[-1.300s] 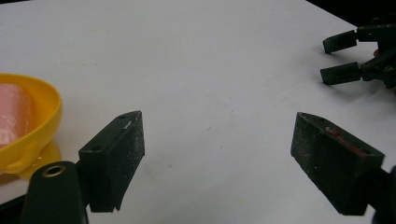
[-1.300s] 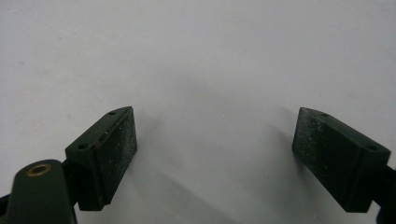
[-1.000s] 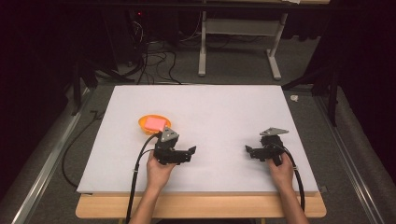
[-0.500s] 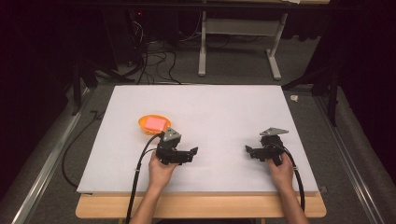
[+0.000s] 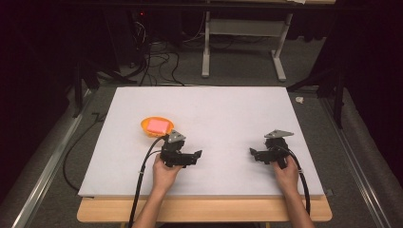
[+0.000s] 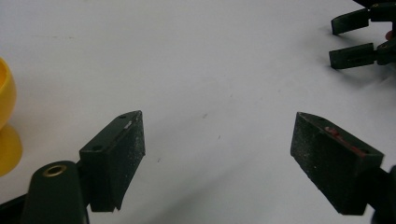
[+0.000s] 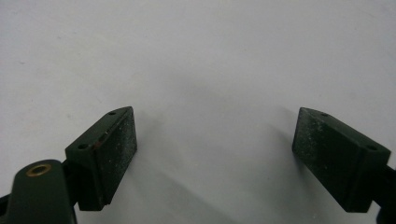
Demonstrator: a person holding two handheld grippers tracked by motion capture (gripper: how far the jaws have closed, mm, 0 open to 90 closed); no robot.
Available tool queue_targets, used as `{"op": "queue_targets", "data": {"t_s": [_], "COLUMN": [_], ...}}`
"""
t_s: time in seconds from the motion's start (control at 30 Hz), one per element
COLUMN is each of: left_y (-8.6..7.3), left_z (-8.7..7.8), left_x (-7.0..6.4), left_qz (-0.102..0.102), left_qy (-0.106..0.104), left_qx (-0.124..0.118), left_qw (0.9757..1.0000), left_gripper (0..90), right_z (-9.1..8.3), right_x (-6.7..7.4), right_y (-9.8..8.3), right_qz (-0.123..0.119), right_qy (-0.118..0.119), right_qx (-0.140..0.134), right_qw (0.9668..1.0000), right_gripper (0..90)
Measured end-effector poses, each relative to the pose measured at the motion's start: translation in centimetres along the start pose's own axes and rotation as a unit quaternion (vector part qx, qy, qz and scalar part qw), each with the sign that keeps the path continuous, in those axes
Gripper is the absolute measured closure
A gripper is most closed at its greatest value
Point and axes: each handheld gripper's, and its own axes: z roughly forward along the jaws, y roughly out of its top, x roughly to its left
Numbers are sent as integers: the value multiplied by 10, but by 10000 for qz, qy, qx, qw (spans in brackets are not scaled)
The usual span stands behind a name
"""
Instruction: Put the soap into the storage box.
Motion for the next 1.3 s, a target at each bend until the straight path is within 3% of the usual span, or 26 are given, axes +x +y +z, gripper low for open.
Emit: {"op": "queue_targets", "data": {"t_s": [0.13,0.53,0.7,1.3], "left_y": [-3,-9,-9,-11], "left_z": [5,15,17,31], "left_x": [0,3,3,1], "left_qz": [43,114,146,213], "left_qy": [182,397,499,650], "left_qx": [-22,111,51,132], "left_qw": [9998,9991,9986,9976], "left_gripper": [189,190,191,194], "right_z": [0,0,0,0], "right_x": [0,0,0,0], "right_y": [0,0,0,0], "right_qz": [10,30,21,10], "right_qy": [3,5,3,-3], "right_qx": [4,5,3,5], "right_qw": [10000,10000,10000,10000], "right_gripper": [145,145,145,145]}}
